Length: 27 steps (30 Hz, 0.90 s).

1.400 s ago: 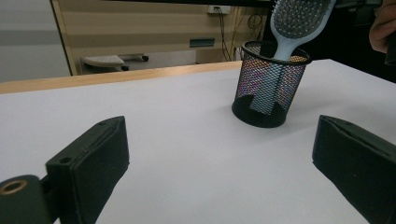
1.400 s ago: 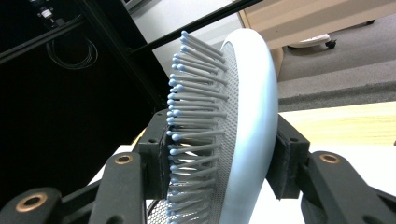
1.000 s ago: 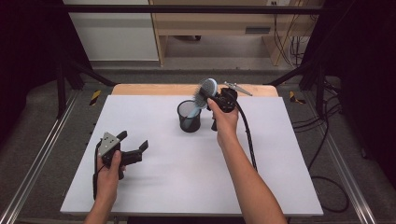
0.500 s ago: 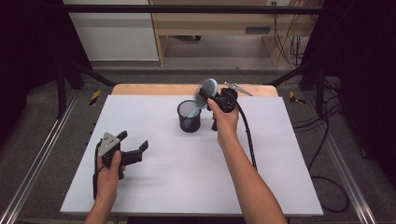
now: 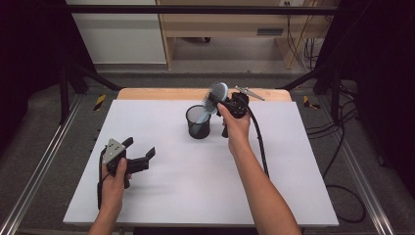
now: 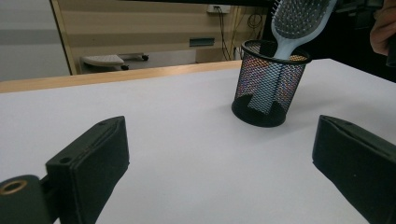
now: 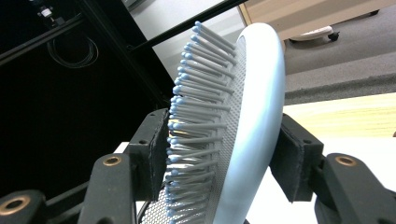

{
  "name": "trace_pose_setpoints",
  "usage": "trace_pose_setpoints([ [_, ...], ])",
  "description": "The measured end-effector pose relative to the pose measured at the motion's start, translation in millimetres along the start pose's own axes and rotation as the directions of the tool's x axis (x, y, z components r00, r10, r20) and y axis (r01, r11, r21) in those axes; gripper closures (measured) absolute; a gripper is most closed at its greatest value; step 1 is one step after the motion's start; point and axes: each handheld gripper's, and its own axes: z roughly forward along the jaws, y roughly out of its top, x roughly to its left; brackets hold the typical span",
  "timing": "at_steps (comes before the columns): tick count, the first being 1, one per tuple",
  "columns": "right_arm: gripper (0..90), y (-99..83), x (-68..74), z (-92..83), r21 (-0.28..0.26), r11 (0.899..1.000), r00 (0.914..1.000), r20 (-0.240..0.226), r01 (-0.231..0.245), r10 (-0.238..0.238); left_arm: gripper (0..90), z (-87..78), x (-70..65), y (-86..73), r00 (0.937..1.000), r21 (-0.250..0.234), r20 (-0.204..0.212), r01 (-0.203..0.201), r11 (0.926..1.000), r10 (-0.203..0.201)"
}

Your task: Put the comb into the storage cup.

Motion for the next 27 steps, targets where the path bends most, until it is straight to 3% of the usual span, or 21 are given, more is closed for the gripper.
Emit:
trace_pose_setpoints([
  [13, 35.6, -1.5, 1.3, 1.5, 0.016, 1.0, 1.0, -0.002, 0.005, -0.005, 3.8, 0.0, 0.5, -0.1, 1.0, 0.001, -0.001, 0.001, 1.0, -0.001],
  [27, 21.2, 0.2, 4.4, -1.0, 0.033, 0.999, 0.9993, 0.02, 0.03, -0.03, 3.8, 0.0, 0.9, 0.0, 1.0, 0.0, -0.003, 0.003, 1.0, -0.003],
])
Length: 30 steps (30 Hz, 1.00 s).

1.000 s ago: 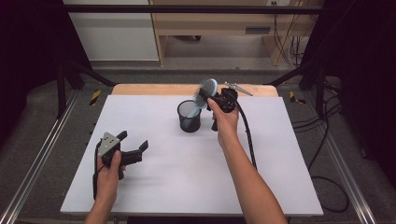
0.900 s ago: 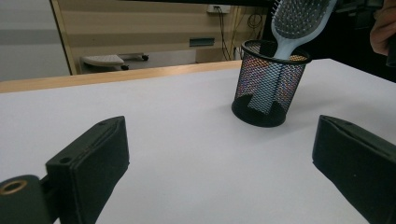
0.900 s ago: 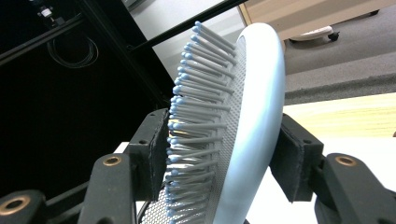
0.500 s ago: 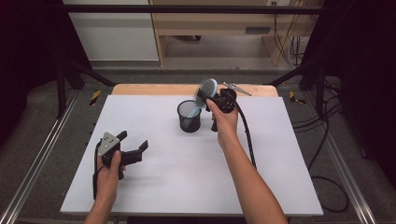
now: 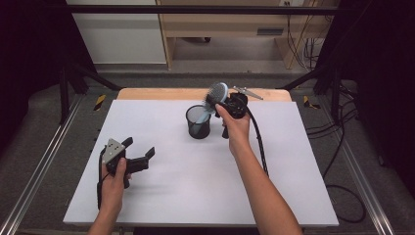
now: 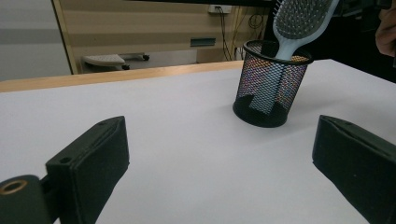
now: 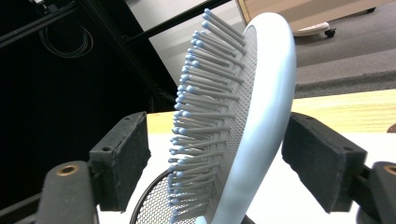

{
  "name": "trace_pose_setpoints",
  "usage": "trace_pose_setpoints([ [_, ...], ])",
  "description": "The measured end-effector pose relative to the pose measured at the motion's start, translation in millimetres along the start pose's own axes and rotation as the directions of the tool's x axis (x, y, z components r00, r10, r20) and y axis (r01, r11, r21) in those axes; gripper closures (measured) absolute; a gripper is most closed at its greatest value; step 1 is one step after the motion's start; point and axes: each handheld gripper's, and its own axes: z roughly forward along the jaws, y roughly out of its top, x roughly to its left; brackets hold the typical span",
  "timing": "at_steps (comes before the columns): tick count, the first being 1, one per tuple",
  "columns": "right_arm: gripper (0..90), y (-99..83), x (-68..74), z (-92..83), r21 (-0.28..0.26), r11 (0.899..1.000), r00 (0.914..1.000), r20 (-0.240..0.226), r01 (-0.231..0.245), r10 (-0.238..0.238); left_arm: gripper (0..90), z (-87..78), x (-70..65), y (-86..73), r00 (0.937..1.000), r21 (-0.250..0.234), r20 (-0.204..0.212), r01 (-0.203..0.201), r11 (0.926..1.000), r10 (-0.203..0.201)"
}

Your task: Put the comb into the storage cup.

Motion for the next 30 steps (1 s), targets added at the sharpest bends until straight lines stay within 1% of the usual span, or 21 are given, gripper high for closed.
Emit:
trace_pose_setpoints([
  [7, 15.1, 0.6, 2.2, -1.7, 0.017, 1.0, 0.9999, -0.002, 0.012, -0.012, 3.8, -0.1, 0.1, 0.0, 1.0, 0.0, 0.0, 0.0, 1.0, 0.0],
  [10, 11.8, 0.8, 3.1, -3.1, 0.027, 0.999, 0.9993, 0.007, 0.037, -0.037, 3.8, 0.0, 0.3, 0.0, 1.0, 0.0, 0.0, 0.001, 1.0, -0.001],
  [20, 7.8, 4.9, 4.9, -10.2, 0.035, 0.996, 0.996, 0.022, 0.085, -0.086, 3.8, 0.1, 0.3, 0.0, 1.0, 0.0, 0.0, 0.0, 1.0, 0.0],
  [23, 6.4, 5.4, 6.3, -12.3, 0.047, 0.992, 0.993, 0.024, 0.115, -0.116, 3.8, 0.2, 0.2, 0.0, 1.0, 0.0, 0.0, 0.0, 1.0, 0.0],
  [27, 5.6, 5.1, 8.7, -14.8, 0.064, 0.984, 0.9856, 0.031, 0.164, -0.166, 3.7, 0.2, 0.3, -0.1, 1.0, 0.0, -0.001, 0.0, 1.0, 0.0],
  [30, 5.5, 5.7, 10.5, -17.1, 0.066, 0.978, 0.9786, 0.038, 0.199, -0.202, 3.7, 0.0, 0.2, 0.0, 1.0, 0.0, -0.001, -0.001, 1.0, 0.001],
])
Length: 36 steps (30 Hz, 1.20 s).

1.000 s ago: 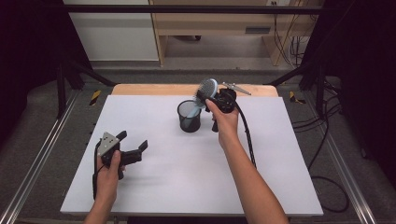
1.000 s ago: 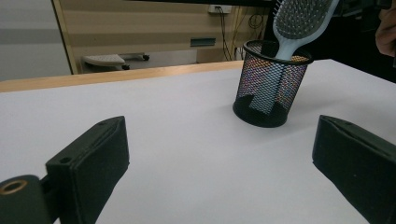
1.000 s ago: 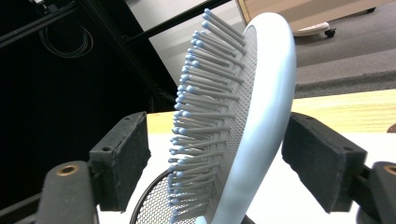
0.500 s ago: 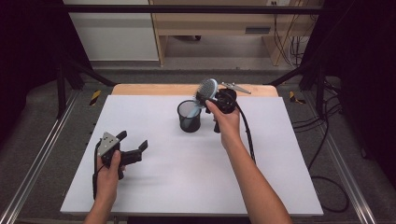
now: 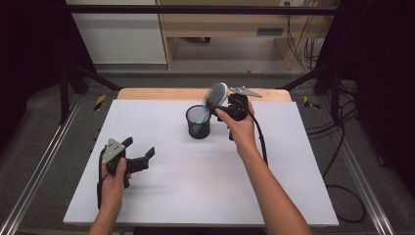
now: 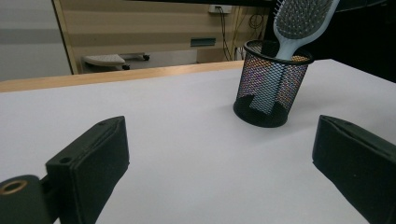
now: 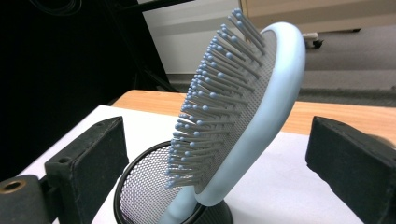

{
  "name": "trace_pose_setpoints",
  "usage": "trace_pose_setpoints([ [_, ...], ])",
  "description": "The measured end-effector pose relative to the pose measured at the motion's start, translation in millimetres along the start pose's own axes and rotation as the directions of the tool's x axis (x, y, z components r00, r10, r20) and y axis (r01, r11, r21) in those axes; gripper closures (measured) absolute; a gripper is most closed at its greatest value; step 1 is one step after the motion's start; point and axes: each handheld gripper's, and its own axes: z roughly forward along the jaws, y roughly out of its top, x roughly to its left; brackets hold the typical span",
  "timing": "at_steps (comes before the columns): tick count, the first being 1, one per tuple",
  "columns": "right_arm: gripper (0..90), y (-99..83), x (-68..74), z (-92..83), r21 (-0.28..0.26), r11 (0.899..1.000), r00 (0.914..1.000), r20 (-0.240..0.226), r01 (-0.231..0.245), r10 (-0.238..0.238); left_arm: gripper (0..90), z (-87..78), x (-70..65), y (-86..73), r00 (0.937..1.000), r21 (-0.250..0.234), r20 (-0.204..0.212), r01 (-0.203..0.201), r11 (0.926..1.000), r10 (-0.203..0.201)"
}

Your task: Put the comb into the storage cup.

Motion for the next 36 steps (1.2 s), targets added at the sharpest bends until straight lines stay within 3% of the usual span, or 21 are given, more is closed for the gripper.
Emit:
trace_pose_setpoints([
  [9, 5.1, 2.2, 2.8, -9.6, 0.02, 0.995, 0.9948, 0.026, 0.098, -0.098, 3.8, 0.1, 0.6, 0.0, 1.0, -0.002, -0.001, 0.002, 1.0, -0.002],
  [18, 5.0, 5.3, 3.0, -19.0, 0.028, 0.989, 0.9887, 0.035, 0.144, -0.145, 3.8, -0.5, 1.1, 0.1, 1.0, -0.002, -0.003, 0.002, 1.0, -0.002],
  [36, 5.7, 3.4, -7.7, -41.0, 0.021, 0.986, 0.9848, 0.043, 0.167, -0.168, 3.8, -0.4, 1.0, 0.0, 1.0, 0.0, -0.004, 0.001, 1.0, -0.001],
])
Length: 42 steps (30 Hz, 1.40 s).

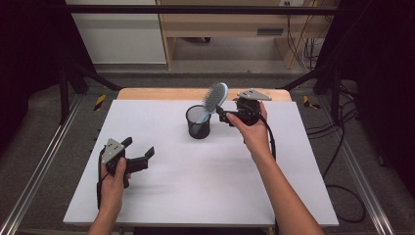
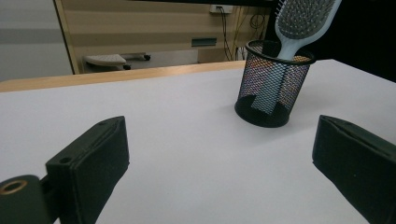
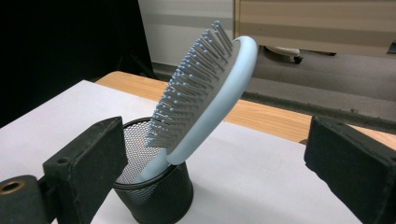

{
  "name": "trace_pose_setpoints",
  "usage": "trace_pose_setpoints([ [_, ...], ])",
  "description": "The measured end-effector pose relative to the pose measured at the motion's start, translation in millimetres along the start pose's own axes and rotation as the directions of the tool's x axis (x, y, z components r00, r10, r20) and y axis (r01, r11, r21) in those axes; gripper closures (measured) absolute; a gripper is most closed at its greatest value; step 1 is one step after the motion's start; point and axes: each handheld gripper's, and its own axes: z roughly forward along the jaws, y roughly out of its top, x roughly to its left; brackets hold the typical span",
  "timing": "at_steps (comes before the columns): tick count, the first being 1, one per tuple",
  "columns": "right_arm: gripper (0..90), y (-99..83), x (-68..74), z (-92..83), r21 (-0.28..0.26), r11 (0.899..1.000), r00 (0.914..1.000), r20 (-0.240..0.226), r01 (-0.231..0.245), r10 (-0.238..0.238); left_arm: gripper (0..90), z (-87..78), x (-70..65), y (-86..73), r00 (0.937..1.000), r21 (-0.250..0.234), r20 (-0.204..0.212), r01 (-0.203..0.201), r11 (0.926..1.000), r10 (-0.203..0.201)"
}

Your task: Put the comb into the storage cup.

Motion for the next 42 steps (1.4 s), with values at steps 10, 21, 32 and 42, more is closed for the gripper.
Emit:
trace_pose_setpoints([
  [10, 5.7, -1.1, -11.6, -20.4, -0.034, 0.999, 1.0, 0.002, 0.003, -0.003, 3.7, -3.6, 4.0, 0.6, 0.9998, -0.008, -0.007, 0.017, 0.9998, -0.017],
  [21, 4.6, -7.4, -28.5, -54.1, -0.09, 0.996, 0.9999, 0.017, 0.0, 0.001, 3.0, -13.5, 6.9, 4.7, 0.9999, -0.023, -0.017, 0.0, 0.9997, 0.0],
  [32, 5.1, -27.5, -46.6, -94.2, -0.164, 0.986, 0.9995, 0.031, 0.008, -0.003, 2.0, -39.4, 4.7, 2.0, 0.9991, -0.017, -0.012, -0.041, 0.999, 0.04],
  [42, 5.4, -51.4, -58.3, -129.0, -0.224, 0.973, 0.996, 0.078, 0.06, -0.044, 1.6, -70.9, 13.2, -3.3, 0.9987, -0.036, -0.021, -0.046, 0.9983, 0.046],
])
